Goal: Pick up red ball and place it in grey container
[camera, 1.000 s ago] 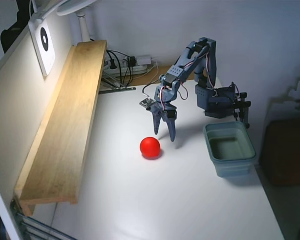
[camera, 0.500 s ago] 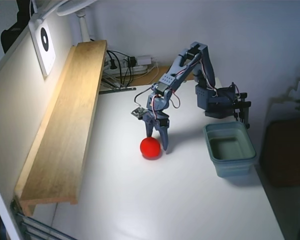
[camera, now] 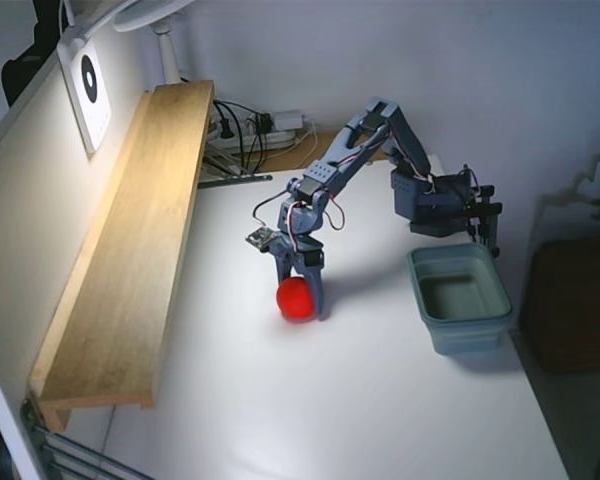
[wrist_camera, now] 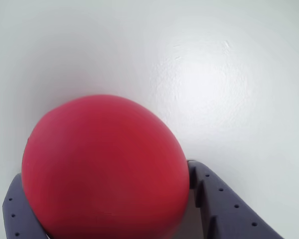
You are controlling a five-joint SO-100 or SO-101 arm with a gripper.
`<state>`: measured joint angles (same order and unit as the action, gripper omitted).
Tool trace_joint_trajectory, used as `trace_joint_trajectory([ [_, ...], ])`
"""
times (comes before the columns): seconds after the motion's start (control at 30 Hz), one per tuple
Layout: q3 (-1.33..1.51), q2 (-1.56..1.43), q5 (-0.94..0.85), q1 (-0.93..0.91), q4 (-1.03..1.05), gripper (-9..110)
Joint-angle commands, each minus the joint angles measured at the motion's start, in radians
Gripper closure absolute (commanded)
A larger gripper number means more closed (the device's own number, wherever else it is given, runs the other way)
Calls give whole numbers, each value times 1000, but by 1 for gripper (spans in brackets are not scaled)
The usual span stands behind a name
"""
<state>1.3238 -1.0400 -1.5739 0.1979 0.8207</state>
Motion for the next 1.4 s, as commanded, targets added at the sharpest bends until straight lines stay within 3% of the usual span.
trace_joint_trajectory([
  [0.0, -102, 13, 3, 11, 32, 63],
  [0.37, -120, 24, 3, 11, 38, 63],
  [0.4, -120, 24, 3, 11, 38, 78],
  [1.37, -149, 15, 3, 11, 77, 78],
])
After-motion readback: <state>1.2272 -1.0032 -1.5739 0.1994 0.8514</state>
